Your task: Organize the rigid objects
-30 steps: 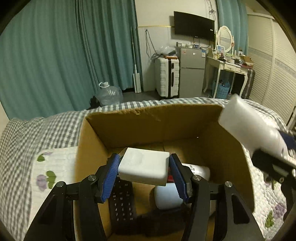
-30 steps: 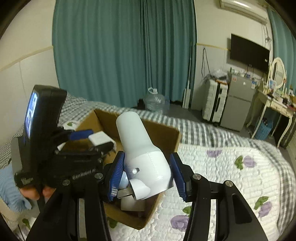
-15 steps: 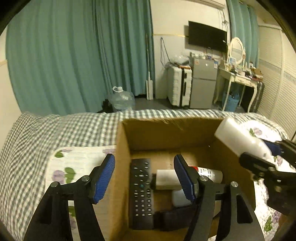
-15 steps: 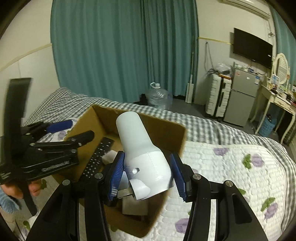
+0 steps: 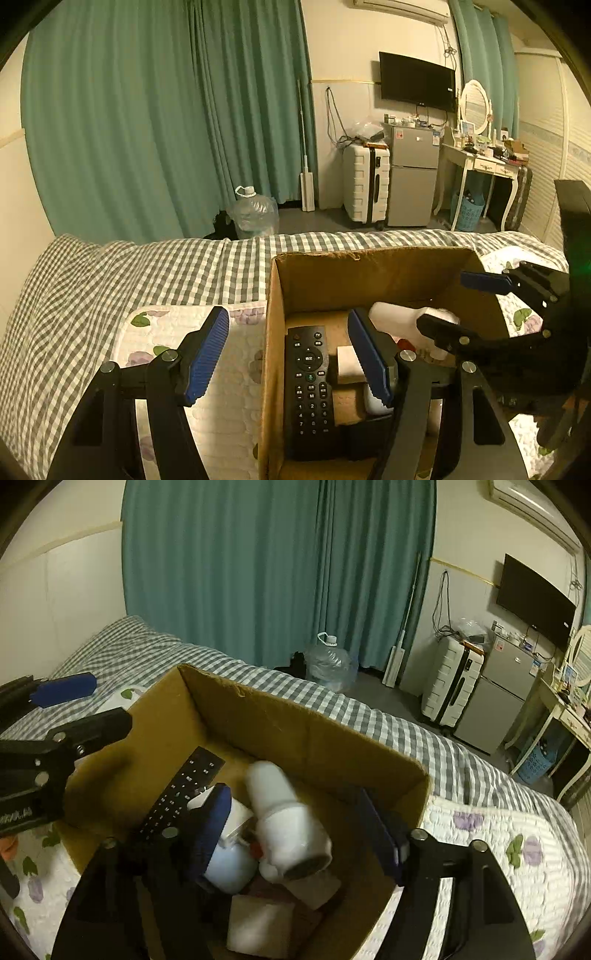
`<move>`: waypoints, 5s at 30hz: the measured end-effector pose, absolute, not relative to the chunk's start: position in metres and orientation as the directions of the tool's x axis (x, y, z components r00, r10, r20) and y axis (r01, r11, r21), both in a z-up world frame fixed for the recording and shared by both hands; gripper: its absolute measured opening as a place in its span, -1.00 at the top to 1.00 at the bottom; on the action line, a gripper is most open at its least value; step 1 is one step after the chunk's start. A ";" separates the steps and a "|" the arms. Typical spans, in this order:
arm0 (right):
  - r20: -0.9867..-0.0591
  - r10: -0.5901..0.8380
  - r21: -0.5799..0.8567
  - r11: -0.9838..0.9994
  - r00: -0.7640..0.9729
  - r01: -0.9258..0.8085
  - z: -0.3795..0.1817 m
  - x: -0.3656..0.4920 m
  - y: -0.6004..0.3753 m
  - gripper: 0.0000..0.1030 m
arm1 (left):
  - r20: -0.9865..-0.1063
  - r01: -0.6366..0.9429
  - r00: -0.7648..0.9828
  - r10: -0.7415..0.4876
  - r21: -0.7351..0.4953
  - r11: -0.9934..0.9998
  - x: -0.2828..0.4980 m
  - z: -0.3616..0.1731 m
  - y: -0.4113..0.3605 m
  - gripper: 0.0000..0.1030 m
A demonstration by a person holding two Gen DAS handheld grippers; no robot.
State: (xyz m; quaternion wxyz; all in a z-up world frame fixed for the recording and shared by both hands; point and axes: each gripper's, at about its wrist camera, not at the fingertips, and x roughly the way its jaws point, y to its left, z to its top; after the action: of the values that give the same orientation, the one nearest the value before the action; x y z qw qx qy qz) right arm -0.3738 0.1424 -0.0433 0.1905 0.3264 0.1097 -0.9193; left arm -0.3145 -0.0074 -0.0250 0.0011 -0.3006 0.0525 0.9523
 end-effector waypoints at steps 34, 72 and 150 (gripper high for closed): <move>-0.356 -0.140 0.003 -0.989 -0.924 0.149 0.140 -0.096 0.188 -1.00 | -0.158 0.007 -0.987 -0.020 0.088 -0.996 -0.076 0.147 -0.028 -0.52; -0.356 -0.025 0.034 -0.999 -0.934 0.013 0.010 -0.148 0.188 -1.00 | -0.350 -0.010 -0.937 -0.012 0.059 -0.998 -0.127 0.000 -0.023 -0.52; -0.385 -0.019 0.018 -1.000 -0.923 0.013 0.004 -0.147 0.179 -1.00 | -0.361 -0.024 -0.933 0.003 0.052 -0.998 -0.126 -0.003 -0.018 -0.52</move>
State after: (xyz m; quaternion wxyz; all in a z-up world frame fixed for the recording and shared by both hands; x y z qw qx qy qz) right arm -0.1468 0.1790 0.0037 0.0081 0.1962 -0.0075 -0.9805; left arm -0.1264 -0.0177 -0.0033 0.0068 -0.1835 0.0280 0.9826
